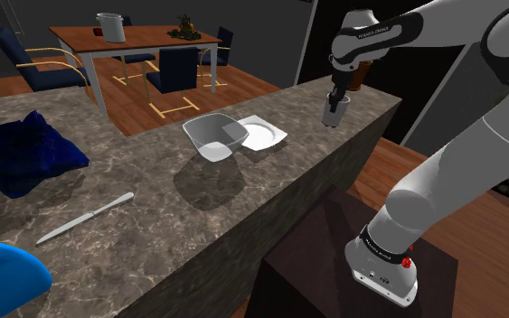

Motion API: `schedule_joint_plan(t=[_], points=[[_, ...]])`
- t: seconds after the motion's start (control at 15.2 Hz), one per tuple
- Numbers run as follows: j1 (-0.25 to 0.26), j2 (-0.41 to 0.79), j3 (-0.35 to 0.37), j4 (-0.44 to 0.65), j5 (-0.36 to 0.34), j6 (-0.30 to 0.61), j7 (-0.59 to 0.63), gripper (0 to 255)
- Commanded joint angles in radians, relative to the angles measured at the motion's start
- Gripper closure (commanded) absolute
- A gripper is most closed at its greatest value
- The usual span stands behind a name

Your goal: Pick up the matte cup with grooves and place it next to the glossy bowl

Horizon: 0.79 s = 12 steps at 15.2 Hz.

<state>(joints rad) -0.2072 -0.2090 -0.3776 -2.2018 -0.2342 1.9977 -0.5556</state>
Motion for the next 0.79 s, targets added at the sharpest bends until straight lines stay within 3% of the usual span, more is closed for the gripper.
schedule_joint_plan(t=[0.0, 0.73], points=[[0.001, -0.009, 0.003, 0.02, 0.0, -0.029, -0.001, 255], [0.006, -0.033, 0.016, 0.145, 0.006, -0.176, -0.017, 255]])
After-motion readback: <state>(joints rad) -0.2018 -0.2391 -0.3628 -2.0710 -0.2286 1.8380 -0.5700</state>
